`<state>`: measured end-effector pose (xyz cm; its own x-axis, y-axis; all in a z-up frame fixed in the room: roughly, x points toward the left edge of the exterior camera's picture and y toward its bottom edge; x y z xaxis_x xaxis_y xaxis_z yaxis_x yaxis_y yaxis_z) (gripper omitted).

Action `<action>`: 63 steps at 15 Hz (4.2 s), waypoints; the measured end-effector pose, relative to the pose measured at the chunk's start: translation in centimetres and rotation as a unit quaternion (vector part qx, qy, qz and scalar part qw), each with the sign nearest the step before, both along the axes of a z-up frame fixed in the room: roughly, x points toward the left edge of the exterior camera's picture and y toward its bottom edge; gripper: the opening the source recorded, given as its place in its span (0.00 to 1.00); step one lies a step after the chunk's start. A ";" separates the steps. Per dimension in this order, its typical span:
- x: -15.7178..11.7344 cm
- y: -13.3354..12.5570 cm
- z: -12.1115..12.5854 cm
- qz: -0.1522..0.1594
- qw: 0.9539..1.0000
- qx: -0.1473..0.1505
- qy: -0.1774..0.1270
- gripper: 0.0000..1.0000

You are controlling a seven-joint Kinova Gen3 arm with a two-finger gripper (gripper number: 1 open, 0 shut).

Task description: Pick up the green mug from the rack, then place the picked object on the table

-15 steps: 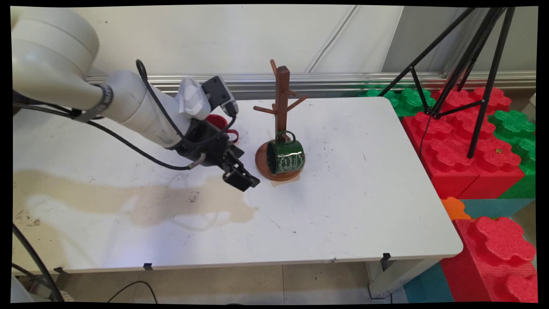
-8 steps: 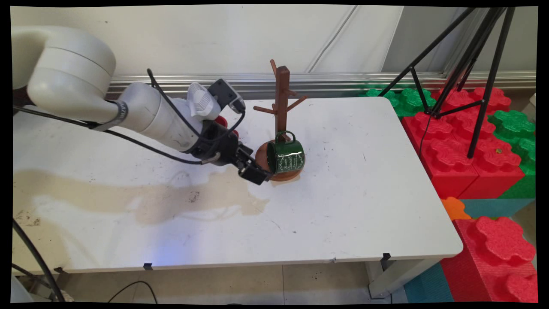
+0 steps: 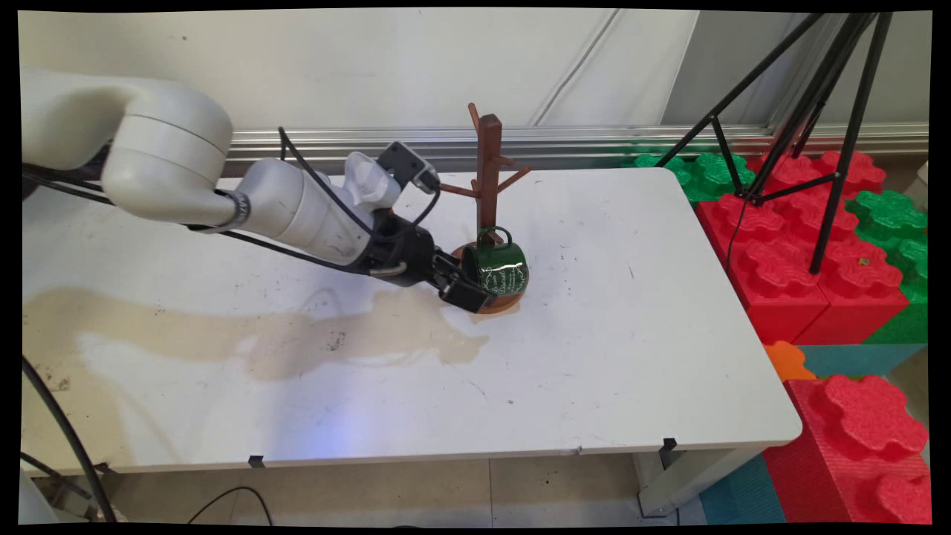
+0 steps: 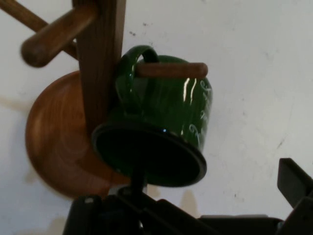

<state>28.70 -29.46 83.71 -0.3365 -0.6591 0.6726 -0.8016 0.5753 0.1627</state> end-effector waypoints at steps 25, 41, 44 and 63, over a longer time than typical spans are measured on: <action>-1.4 -1.8 -4.2 0.010 0.998 -0.003 0.058 0.00; -1.1 1.2 -1.2 -0.012 0.996 -0.018 0.083 0.00; -1.2 2.1 -0.6 -0.034 0.996 -0.022 0.077 0.00; 2.9 6.4 4.0 -0.138 0.987 -0.006 -0.078 0.00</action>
